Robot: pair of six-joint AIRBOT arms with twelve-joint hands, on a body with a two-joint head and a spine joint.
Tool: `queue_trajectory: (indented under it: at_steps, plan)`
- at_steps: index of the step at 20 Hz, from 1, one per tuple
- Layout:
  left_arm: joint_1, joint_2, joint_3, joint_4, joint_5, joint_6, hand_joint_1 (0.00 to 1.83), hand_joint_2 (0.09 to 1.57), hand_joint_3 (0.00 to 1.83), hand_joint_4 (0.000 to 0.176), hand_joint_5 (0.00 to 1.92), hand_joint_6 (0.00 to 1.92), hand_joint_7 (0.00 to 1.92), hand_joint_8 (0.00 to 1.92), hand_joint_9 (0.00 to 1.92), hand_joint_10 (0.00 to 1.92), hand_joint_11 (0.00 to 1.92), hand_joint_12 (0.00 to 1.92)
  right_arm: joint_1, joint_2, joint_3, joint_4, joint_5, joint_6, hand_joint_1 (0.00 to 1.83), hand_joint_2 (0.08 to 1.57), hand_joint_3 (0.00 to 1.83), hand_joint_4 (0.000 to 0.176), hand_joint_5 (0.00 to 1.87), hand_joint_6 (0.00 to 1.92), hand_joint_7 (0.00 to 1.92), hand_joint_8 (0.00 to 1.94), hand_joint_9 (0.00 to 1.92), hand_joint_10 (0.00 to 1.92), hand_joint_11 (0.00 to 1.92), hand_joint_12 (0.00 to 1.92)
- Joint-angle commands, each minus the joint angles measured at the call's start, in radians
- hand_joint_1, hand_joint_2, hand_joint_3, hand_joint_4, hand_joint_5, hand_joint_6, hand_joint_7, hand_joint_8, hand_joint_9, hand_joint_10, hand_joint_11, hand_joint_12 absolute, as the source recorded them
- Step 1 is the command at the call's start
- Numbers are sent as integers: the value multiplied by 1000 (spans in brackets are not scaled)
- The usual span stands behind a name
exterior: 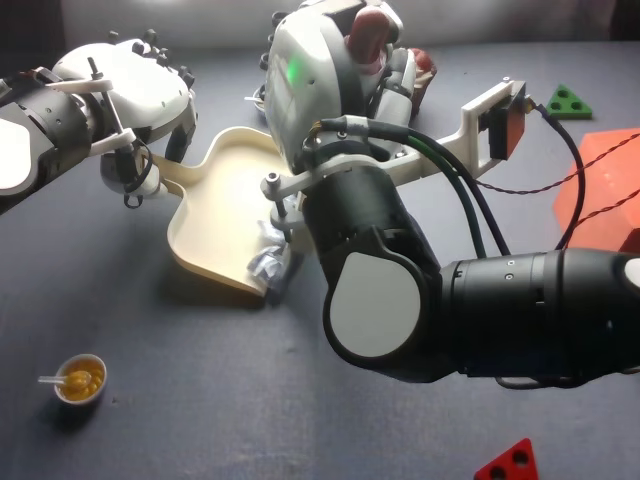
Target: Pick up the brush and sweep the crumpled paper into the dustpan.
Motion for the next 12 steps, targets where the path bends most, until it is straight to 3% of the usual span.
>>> queue_trajectory:
  at_steps: [1, 2, 3, 4, 5, 7, 8, 9, 10, 11, 12]
  plan:
    - [-11, 10, 2, 36, 83, 6, 1072, 1113, 0, 33, 990, 965, 370, 0, 241, 2, 0, 279, 0, 2, 3, -136, -89, 1, 1561, 1203, 1, 176, 930, 1921, 1028, 1941, 1130, 1921, 1120, 1921]
    - [-11, 10, 2, 36, 83, 6, 1062, 1115, 0, 55, 986, 972, 371, 1, 248, 3, 9, 287, -4, 1, 2, -158, -97, 18, 1571, 1196, 0, 176, 931, 1921, 1044, 1941, 1142, 1921, 1127, 1921]
    - [-11, 10, 2, 36, 83, 6, 1064, 1117, 1, 44, 981, 980, 372, 1, 248, 2, 6, 291, -8, 1, -2, -173, -114, 40, 1572, 1196, 0, 176, 922, 1921, 1047, 1941, 1144, 1921, 1131, 1921]
    - [-11, 10, 1, 35, 83, 6, 1074, 1117, 0, 20, 982, 978, 375, 1, 255, 3, 4, 299, -11, 1, -3, -183, -129, 60, 1573, 1200, 1, 176, 932, 1921, 1036, 1941, 1124, 1921, 1126, 1921]
    - [-11, 10, -1, 34, 83, 6, 1072, 1124, 2, 12, 968, 1001, 346, 0, 220, 0, 0, 269, -13, 0, -3, -192, -141, 77, 1574, 1202, 2, 176, 934, 1921, 1034, 1941, 1120, 1921, 1125, 1921]
    - [-11, 9, -4, 30, 84, 5, 1070, 1115, 0, 35, 988, 969, 352, 3, 205, 3, 6, 268, -23, 0, -2, -233, -147, 106, 1573, 1191, 0, 176, 952, 1921, 1044, 1941, 1124, 1921, 1121, 1921]
    - [-10, 8, -5, 29, 84, 5, 1073, 1117, 0, 23, 983, 976, 349, 1, 204, 2, 1, 257, -29, 0, -2, -258, -147, 123, 1565, 1196, 1, 176, 951, 1921, 1039, 1941, 1119, 1921, 1124, 1921]
    - [-10, 7, -5, 29, 85, 5, 1064, 1125, 2, 30, 964, 1007, 349, 0, 213, 3, 2, 259, -34, 0, 0, -278, -155, 139, 1568, 1203, 2, 176, 932, 1921, 1027, 1941, 1105, 1921, 1127, 1921]
    - [-10, 6, -5, 29, 85, 5, 1074, 1117, 0, 21, 985, 974, 361, 3, 242, 8, 20, 267, -39, -1, 3, -297, -172, 161, 1579, 1200, 0, 176, 947, 1921, 1022, 1941, 1091, 1921, 1113, 1921]
    - [-10, 6, -5, 30, 85, 5, 1062, 1114, 0, 56, 989, 966, 366, 3, 253, 8, 26, 270, -40, -1, 5, -305, -200, 182, 1581, 1199, 0, 176, 951, 1921, 1021, 1941, 1088, 1921, 1112, 1921]
    - [-8, 6, -6, 30, 85, 5, 1057, 1122, 2, 54, 971, 996, 357, 0, 243, 2, 5, 268, -39, -1, 7, -303, -222, 190, 1576, 1195, 0, 176, 972, 1921, 1029, 1941, 1110, 1921, 1124, 1921]
